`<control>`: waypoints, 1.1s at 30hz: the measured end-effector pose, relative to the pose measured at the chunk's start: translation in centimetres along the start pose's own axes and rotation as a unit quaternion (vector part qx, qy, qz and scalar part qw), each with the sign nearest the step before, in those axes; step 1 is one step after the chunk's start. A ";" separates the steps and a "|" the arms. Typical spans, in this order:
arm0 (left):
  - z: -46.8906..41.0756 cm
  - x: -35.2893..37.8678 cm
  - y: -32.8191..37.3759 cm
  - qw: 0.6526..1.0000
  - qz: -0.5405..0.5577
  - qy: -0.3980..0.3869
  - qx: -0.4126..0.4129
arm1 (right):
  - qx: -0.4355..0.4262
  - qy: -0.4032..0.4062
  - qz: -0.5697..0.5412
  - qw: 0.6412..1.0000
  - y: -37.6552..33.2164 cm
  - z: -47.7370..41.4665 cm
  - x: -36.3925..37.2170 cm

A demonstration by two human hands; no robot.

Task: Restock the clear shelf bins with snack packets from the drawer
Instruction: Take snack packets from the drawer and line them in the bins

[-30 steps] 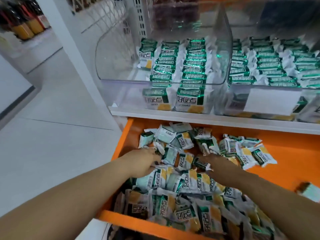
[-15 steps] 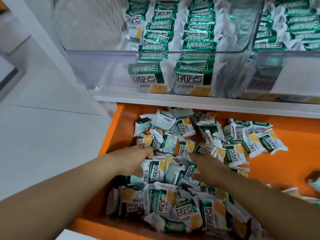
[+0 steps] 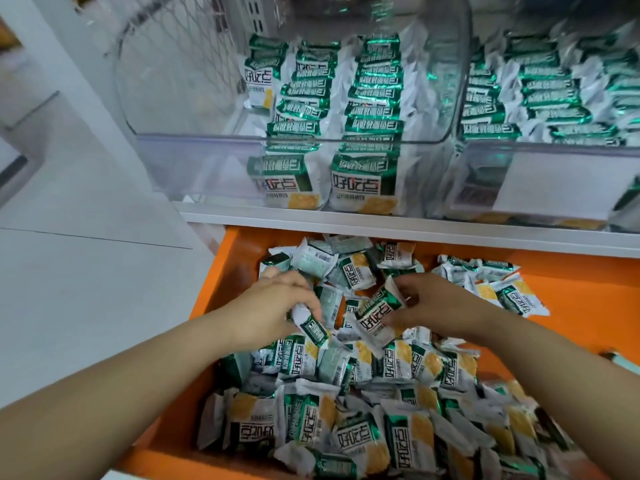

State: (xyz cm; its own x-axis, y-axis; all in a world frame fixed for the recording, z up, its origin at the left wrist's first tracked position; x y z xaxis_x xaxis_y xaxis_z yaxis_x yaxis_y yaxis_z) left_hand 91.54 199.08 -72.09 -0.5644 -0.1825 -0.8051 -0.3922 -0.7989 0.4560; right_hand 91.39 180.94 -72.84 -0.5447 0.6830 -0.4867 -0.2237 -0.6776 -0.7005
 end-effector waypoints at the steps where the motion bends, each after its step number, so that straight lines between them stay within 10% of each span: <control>1: -0.2 -0.1 0.2 1.000 0.010 0.005 0.003 | -0.004 -0.001 0.006 1.000 -0.2 0.3 -0.2; 12: 0.6 -2.4 7.2 0.990 0.111 -0.021 0.087 | -0.080 -0.034 0.054 0.995 -3.6 4.9 -2.2; 21: 4.4 -8.6 16.5 0.979 0.131 0.104 0.120 | -0.144 0.044 0.041 0.988 -7.7 15.4 -8.8; 33: 8.1 -12.4 21.7 0.825 0.482 0.268 0.128 | -0.226 0.171 0.154 0.947 -13.8 24.7 -10.6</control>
State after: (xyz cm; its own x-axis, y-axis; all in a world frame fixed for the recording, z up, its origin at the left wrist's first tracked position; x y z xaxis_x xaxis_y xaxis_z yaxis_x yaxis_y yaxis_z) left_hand 84.15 188.66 -49.13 -0.3289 -0.9434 -0.0433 -0.1289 -0.0006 0.9917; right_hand 80.35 176.35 -45.11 -0.2168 0.5728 -0.7905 0.3141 -0.7258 -0.6120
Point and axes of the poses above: each hand's wrist, its own z-axis away from the middle knuckle, its own x-axis out of the palm, y = z × x, the point moved 9 cm from there along -z, towards the middle knuckle, and after that the axes turned 4 degrees about x, right-handed, at the moved point
